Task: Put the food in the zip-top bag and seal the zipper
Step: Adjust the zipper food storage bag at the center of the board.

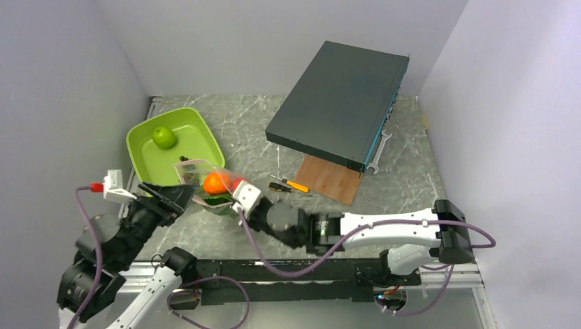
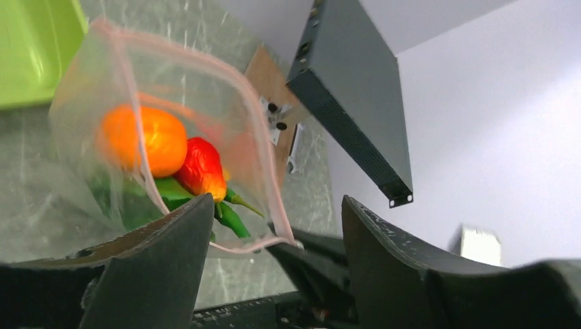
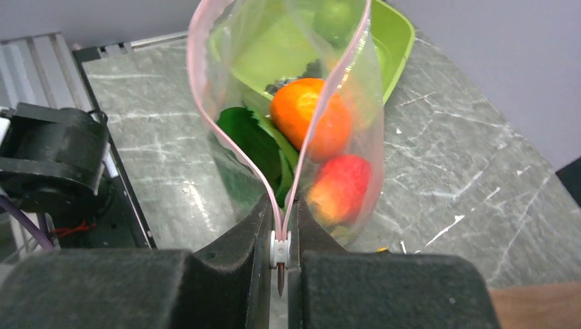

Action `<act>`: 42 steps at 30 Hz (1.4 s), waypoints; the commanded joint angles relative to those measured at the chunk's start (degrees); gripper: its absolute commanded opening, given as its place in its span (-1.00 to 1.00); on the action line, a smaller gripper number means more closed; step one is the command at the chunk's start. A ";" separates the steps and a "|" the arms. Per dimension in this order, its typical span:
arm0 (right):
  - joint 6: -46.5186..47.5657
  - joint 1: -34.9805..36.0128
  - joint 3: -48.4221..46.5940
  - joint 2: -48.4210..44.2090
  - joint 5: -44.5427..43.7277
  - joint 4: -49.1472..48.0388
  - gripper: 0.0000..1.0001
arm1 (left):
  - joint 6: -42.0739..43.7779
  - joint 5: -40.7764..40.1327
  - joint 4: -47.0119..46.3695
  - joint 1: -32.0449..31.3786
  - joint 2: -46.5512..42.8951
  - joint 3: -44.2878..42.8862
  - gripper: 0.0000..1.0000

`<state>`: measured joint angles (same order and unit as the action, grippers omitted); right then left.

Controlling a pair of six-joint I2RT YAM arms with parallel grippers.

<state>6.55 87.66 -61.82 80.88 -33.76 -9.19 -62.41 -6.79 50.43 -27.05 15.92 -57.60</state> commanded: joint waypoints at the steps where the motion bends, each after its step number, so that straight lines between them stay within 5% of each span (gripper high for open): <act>1: 2.04 -6.70 -3.43 -3.34 22.22 9.60 -1.00 | 20.29 1.47 -4.16 -0.16 0.26 -6.60 0.50; 5: 3.62 -11.15 -4.85 -4.29 30.20 13.99 -1.00 | 38.28 12.54 -9.26 -0.06 3.21 -9.72 0.48; 12: 2.68 -20.82 -6.33 -6.55 48.41 16.82 -1.00 | 68.84 44.55 -10.91 -0.12 13.95 -9.23 0.37; 19: -1.02 -27.61 -7.84 -5.76 61.63 19.07 -1.00 | 87.17 51.91 -8.43 -0.19 22.91 -9.25 0.53; 26: -3.27 -30.17 -8.03 -5.87 66.06 18.79 -1.00 | 92.56 55.12 -6.19 -0.24 28.43 -6.71 0.56; 34: -3.82 -30.95 -8.90 -5.03 67.78 19.23 -1.00 | 87.61 46.31 -11.28 -3.59 28.65 0.00 0.34; 42: -3.21 -31.37 -9.34 -4.53 67.58 19.80 -1.00 | 84.87 38.76 -7.76 -4.51 33.46 -1.95 -0.33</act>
<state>3.40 56.82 -68.53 76.95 32.12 13.15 24.27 36.38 42.70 -31.35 48.29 -57.56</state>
